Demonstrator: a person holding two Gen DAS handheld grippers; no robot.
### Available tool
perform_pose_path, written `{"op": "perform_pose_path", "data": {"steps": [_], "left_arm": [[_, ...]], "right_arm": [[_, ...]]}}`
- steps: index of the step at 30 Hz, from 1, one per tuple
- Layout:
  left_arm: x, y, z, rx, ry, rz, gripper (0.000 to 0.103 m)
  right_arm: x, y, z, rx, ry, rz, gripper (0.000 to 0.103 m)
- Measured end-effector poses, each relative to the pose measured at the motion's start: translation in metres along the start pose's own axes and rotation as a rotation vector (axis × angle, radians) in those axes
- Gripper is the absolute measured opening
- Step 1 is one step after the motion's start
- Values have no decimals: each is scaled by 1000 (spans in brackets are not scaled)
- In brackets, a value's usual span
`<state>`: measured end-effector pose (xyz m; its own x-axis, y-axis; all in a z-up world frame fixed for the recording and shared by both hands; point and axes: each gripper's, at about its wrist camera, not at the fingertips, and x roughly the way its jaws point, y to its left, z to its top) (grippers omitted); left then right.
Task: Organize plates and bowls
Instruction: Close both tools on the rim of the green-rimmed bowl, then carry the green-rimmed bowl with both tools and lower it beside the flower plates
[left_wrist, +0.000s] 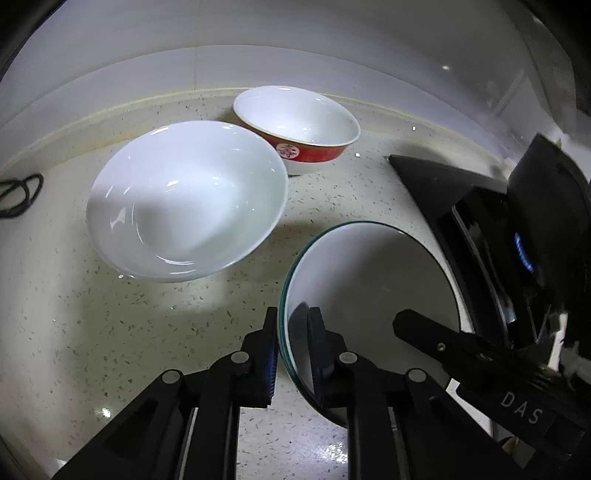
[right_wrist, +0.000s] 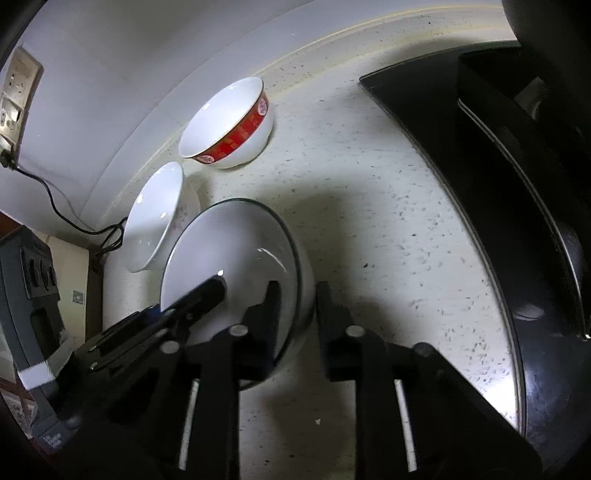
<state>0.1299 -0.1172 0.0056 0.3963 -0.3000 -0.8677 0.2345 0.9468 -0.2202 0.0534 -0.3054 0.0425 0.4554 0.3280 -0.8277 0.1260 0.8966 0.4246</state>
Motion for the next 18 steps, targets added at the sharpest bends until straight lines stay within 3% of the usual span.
{"op": "perform_pose_path", "data": {"steps": [18], "left_arm": [[-23, 3, -26, 4, 1, 7, 15]], "right_arm": [[-14, 3, -29, 35, 22, 40, 20]]}}
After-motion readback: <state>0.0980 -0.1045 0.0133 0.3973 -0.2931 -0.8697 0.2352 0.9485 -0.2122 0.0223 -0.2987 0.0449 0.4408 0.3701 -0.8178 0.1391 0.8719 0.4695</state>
